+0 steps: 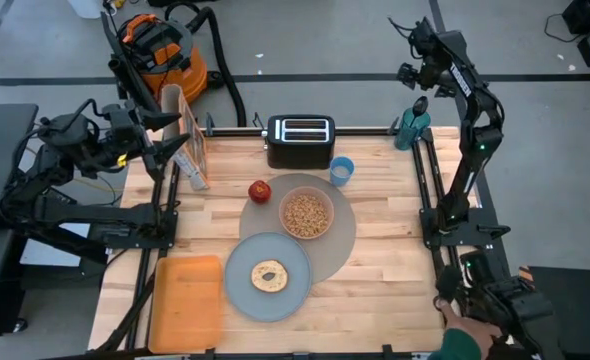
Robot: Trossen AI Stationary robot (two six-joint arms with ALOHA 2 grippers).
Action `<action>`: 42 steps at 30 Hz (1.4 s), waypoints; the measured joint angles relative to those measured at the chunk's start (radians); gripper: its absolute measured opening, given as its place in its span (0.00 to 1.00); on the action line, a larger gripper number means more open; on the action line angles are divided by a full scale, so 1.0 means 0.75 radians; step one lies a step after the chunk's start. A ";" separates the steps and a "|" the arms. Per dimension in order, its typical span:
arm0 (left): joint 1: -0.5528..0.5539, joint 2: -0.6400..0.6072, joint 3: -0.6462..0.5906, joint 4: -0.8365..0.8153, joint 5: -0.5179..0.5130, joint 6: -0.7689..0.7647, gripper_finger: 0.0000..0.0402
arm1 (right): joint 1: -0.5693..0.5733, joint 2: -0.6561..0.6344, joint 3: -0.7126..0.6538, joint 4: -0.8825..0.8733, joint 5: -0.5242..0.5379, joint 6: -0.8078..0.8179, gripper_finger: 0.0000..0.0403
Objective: Arrange a breakfast setting
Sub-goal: Put the black spoon on the gray tablemat to the right of the orange bowl
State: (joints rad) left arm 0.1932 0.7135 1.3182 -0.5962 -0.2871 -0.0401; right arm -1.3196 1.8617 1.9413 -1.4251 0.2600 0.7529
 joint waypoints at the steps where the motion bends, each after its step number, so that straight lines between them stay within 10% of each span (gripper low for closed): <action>1: 0.000 0.000 0.000 0.000 0.000 -0.001 0.68 | -0.004 0.015 0.000 -0.002 -0.024 -0.014 0.86; 42: 0.000 0.088 -0.001 0.089 0.017 -0.056 0.68 | 0.065 0.080 0.000 -0.083 -0.162 -0.667 0.86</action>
State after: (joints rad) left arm 0.1932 0.7797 1.3176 -0.5293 -0.2741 -0.0823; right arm -1.2710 1.9217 1.9415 -1.4877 0.1382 0.2523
